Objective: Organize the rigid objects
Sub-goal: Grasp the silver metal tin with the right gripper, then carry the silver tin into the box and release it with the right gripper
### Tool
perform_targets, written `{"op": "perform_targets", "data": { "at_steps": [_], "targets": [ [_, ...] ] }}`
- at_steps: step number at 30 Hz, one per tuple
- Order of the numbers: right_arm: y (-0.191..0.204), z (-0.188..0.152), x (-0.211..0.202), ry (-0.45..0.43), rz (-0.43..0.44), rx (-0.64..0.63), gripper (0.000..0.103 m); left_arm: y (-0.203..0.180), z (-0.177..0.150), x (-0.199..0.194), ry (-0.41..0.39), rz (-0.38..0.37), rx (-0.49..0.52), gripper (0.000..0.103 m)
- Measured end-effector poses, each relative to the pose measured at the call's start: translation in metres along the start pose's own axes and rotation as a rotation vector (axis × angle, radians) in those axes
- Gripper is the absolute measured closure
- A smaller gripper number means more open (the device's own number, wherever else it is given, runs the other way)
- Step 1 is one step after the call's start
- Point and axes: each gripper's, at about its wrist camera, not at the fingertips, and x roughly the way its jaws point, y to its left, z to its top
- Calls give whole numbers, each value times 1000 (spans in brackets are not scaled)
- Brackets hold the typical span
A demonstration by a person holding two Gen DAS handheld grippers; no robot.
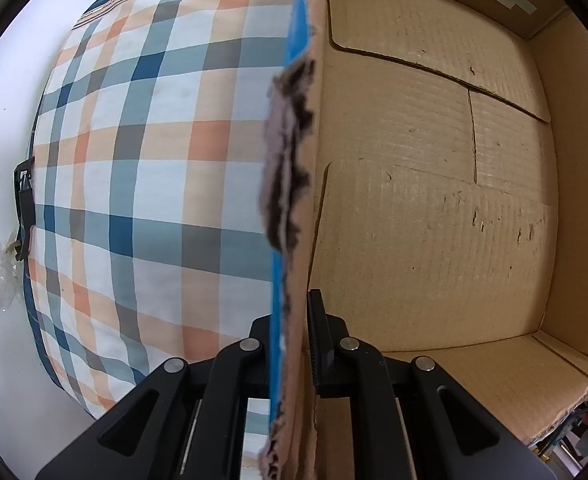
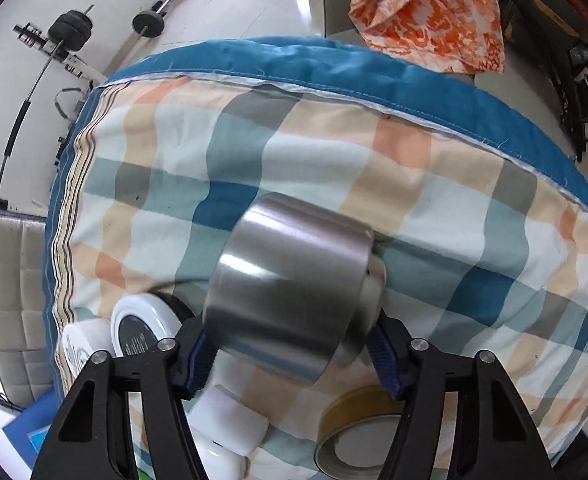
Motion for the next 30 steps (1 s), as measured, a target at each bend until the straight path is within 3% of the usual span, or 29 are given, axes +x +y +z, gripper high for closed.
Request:
{"op": "perform_targets", "data": {
  "at_steps": [3,9,11,14,16,21,23,27,30],
  "targets": [
    [-1,-7,-3,1,46,-47,40,-1,0,0,-2,3,8,96],
    [1,-32,1,121,296,-123,41,-6,0,-1,-5,14,14,96],
    [-8,-34,-1,106,313,-105,41,-8,-1,-1,-6,11,13,96],
    [-27,-30,-10,62,277,-54,31,-9,-3,0,-7,7,17,96],
    [-33,-24,-17,39,197,-60,26,-8,-3,-1,-7,1,16,96],
    [-21,-16,-28,-15,37,-167,19,-7,-5,0,-7,-13,4,96],
    [-9,-14,-27,-40,5,-248,12,-5,-7,0,-10,-19,2,96],
    [15,-16,-6,-2,-96,-354,12,-4,-10,-2,-13,-23,5,96],
    [10,-13,11,42,-122,-296,13,-2,-12,-2,-16,-26,0,96]
  ]
}}
